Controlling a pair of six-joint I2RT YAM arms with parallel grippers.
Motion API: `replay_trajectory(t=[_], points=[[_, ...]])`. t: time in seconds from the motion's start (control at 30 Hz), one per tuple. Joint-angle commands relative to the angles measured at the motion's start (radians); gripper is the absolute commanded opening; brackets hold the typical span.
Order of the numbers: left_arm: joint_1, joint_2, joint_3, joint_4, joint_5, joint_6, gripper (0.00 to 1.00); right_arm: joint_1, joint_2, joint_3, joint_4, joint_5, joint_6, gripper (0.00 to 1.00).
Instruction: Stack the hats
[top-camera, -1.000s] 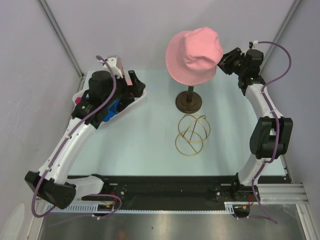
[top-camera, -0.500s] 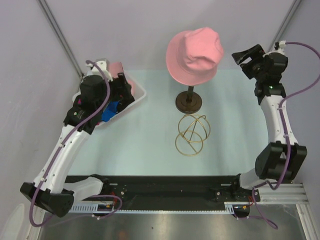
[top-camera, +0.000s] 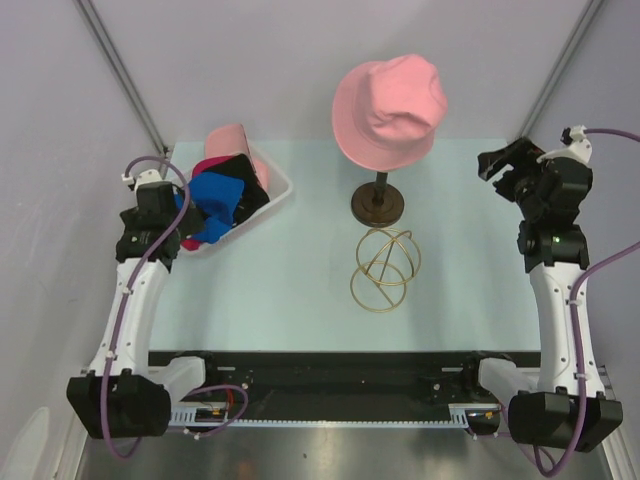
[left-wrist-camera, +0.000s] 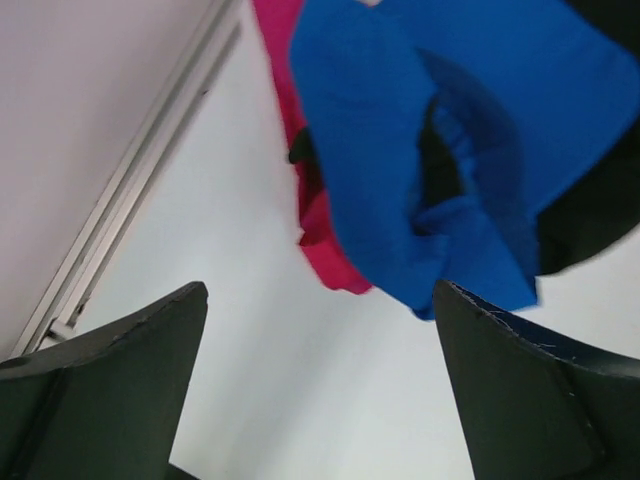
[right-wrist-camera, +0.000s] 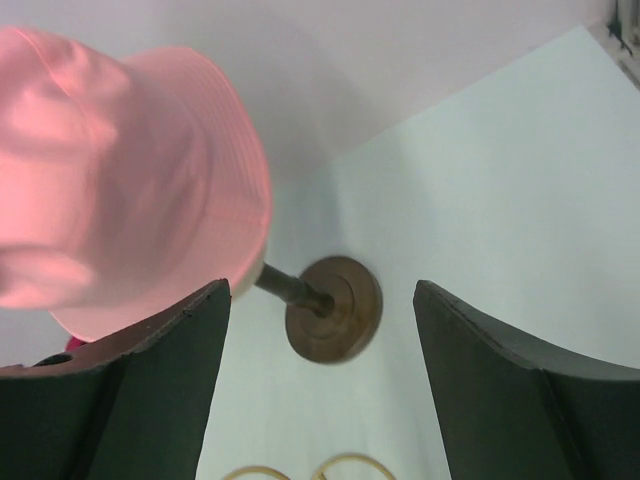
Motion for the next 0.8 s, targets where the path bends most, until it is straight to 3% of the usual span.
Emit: replay_trajectory(t=[0.0, 0.1, 0.3, 0.4, 0.43, 0.53, 0.77], points=[[0.065, 0.052, -0.039, 0.073, -0.015, 0.027, 1.00, 0.007, -0.054, -0.064, -0.078, -0.014, -0.031, 0.79], [0.093, 0.096, -0.071, 0.145, 0.054, 0.038, 1.00, 0.013, -0.086, -0.090, -0.094, -0.019, -0.023, 0.79], [0.129, 0.152, -0.085, 0.245, 0.137, 0.033, 0.88, 0.022, -0.097, -0.074, -0.106, -0.022, -0.020, 0.79], [0.142, 0.171, -0.076, 0.285, 0.183, 0.038, 0.63, 0.027, -0.094, -0.059, -0.108, -0.019, -0.023, 0.79], [0.140, 0.173, -0.070, 0.285, 0.188, 0.038, 0.43, 0.028, -0.094, -0.050, -0.109, -0.017, -0.025, 0.78], [0.140, 0.153, -0.053, 0.300, 0.212, 0.038, 0.20, 0.039, -0.095, -0.035, -0.114, 0.000, -0.040, 0.79], [0.140, 0.049, 0.037, 0.259, 0.278, 0.076, 0.07, 0.088, -0.100, 0.037, -0.131, 0.058, -0.100, 0.78]])
